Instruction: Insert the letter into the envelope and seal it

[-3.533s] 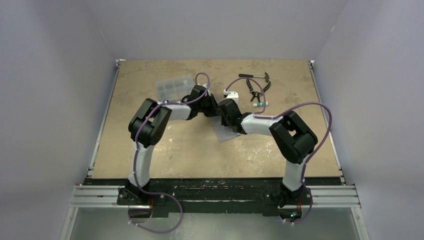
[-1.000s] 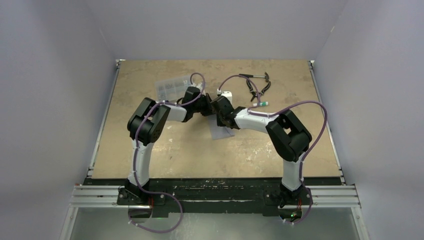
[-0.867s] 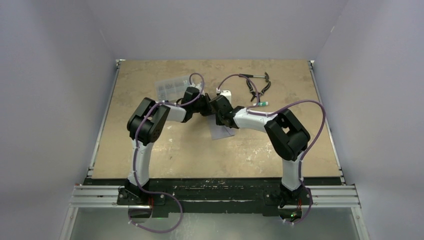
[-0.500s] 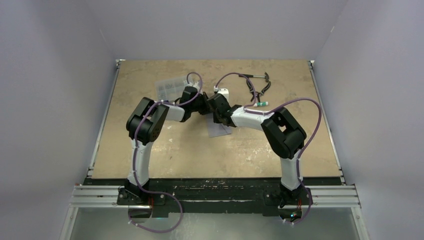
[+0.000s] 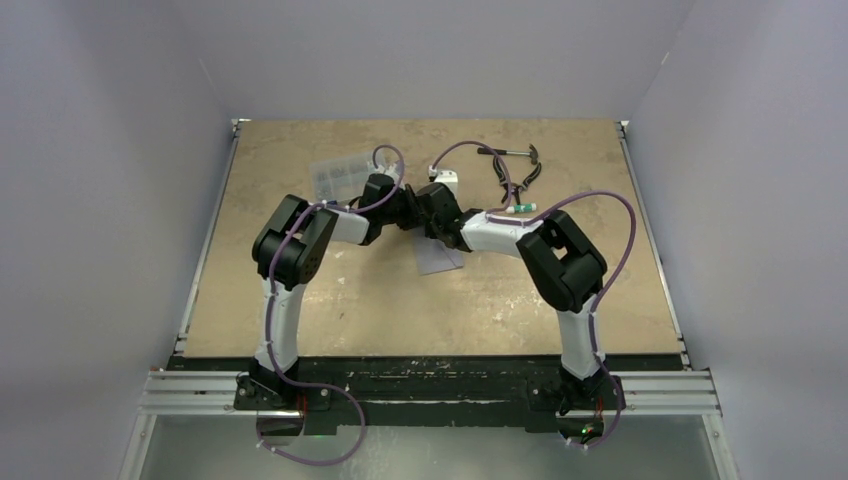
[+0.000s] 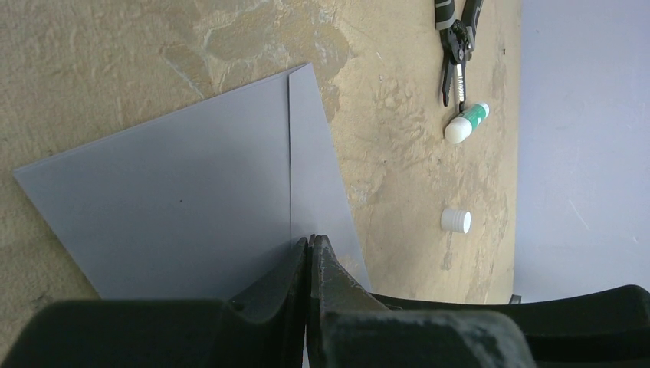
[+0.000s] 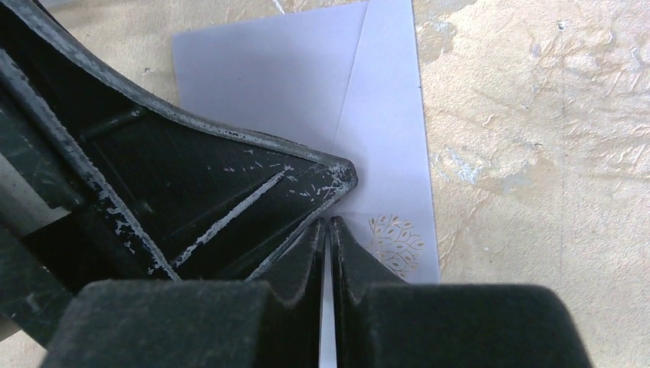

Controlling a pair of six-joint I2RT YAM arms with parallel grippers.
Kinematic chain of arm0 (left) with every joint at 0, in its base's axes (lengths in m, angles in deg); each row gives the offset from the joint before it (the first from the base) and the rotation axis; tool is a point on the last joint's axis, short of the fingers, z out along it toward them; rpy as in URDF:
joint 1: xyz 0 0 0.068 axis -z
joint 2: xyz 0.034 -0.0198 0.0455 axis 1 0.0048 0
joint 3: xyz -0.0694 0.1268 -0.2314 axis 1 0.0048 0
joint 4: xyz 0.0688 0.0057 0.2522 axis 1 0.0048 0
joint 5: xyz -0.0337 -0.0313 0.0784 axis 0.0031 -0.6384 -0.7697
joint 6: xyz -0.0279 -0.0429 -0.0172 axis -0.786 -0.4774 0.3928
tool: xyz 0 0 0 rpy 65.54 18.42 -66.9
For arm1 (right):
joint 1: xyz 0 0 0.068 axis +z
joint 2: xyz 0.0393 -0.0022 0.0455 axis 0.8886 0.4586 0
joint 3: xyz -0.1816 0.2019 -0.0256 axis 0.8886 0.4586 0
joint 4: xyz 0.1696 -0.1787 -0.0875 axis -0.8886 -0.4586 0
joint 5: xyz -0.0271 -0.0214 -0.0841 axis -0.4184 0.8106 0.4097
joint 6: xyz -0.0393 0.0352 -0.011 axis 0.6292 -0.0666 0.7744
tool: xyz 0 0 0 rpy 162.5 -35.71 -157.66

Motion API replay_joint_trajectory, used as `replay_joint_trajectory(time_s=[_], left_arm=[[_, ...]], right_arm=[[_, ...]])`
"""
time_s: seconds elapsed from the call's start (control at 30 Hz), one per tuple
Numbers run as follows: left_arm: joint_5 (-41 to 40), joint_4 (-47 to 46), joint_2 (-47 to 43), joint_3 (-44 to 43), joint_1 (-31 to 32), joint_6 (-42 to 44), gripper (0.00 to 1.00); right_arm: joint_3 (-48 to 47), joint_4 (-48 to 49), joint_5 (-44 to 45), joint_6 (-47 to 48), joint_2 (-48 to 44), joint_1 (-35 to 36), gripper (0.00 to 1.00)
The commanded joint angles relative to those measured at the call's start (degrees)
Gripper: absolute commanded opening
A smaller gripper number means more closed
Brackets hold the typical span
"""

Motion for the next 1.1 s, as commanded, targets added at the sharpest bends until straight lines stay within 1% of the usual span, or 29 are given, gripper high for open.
replay_joint_trajectory(time_s=[0.0,0.2,0.5,0.67,0.73,0.77,0.8,0.87,0.9,0.93,1.07], left_arm=[[-0.98,15.99,3.98,3.91,0.21,2.66,0.0],[-0.75,16.99,3.8,2.33,-0.13,2.97,0.0],[-0.31,20.44,2.39,-1.23,-0.23,5.2,0.0],[0.87,21.19,-2.38,-2.57,-0.23,6.86,0.0],[2.25,22.45,-5.24,-3.65,-0.23,7.41,0.08],[3.26,23.48,-6.55,-4.54,-0.23,7.8,0.14],[3.97,24.59,-8.11,-5.26,-0.23,8.2,0.19],[4.45,25.84,-11.83,-5.81,-0.23,8.69,0.29],[4.02,26.11,-13.89,-5.77,-0.23,9.05,0.33],[3.32,27.78,-15.69,-5.61,-0.29,9.43,0.36],[-3.45,32.7,-23.19,-3.63,-0.6,12.38,0.4]], right_arm=[[2.76,-4.0,-0.66,0.72,4.54,-1.12,0.08],[5.77,-7.66,-1.08,1.26,-2.82,-1.15,0.09],[9.25,-16.35,-5.29,2.25,-20.31,-1.18,0.13],[9.09,-19.15,-4.16,0.22,-25.26,-3.22,0.17],[9.47,-19.43,-3.75,-0.7,-26.17,-6.04,0.18],[9.77,-19.66,-3.08,-1.37,-26.58,-7.58,0.17],[10.29,-19.7,-2.33,-1.96,-27.06,-8.95,0.13],[11.64,-19.18,-1.44,-3.06,-27.78,-12.36,0.14],[12.11,-18.95,-1.7,-3.59,-28.04,-14.22,0.16],[12.88,-17.82,-2.54,-3.83,-28.23,-16.12,0.21],[15.33,-13.87,-3.5,-4.94,-28.75,-21.82,0.47]])
